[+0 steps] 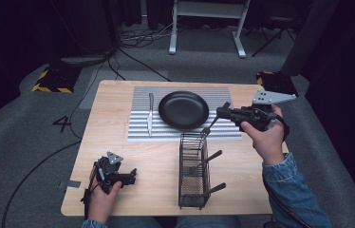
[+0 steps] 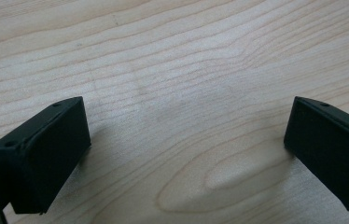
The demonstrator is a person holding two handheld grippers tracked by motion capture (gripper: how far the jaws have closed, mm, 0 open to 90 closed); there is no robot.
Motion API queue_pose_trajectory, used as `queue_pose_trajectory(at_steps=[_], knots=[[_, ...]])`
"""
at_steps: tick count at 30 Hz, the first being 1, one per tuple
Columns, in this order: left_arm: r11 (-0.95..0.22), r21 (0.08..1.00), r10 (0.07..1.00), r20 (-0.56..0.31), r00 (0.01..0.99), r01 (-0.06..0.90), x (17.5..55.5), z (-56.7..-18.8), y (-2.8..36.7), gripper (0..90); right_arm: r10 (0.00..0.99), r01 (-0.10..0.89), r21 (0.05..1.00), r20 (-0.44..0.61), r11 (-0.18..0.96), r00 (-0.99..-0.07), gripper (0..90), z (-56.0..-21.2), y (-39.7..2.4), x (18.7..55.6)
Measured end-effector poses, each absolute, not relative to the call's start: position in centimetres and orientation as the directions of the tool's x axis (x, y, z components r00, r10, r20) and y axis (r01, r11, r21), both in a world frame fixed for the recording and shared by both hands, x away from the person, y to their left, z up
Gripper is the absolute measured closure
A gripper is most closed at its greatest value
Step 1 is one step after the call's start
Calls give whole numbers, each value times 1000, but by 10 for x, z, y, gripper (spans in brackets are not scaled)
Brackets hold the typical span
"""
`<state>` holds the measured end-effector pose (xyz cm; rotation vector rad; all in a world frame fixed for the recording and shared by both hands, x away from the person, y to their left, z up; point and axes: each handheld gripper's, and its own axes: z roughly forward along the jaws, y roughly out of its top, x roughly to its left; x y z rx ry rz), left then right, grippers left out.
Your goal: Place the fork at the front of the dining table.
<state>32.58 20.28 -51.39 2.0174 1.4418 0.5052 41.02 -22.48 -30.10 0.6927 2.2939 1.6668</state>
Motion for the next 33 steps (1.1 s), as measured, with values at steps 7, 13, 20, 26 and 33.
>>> queue_pose_trajectory(at_steps=[7,13,20,26,33], knots=[[-230,664,940,-37,338,712,326,-514,203,4,523,230,944,77,235,-849,872,-288,-236,415],[-230,664,940,-38,339,712,326,-514,203,4,549,225,944,60,240,-834,872,-285,-242,422],[-230,664,940,-38,339,712,326,-514,203,4,596,234,924,9,302,-803,871,-303,-242,443],[-230,664,940,-37,339,712,326,-514,203,4,622,251,912,-6,325,-783,871,-325,-241,460],[-230,664,940,-37,339,712,326,-514,203,4,638,271,893,-22,358,-769,871,-349,-235,476]])
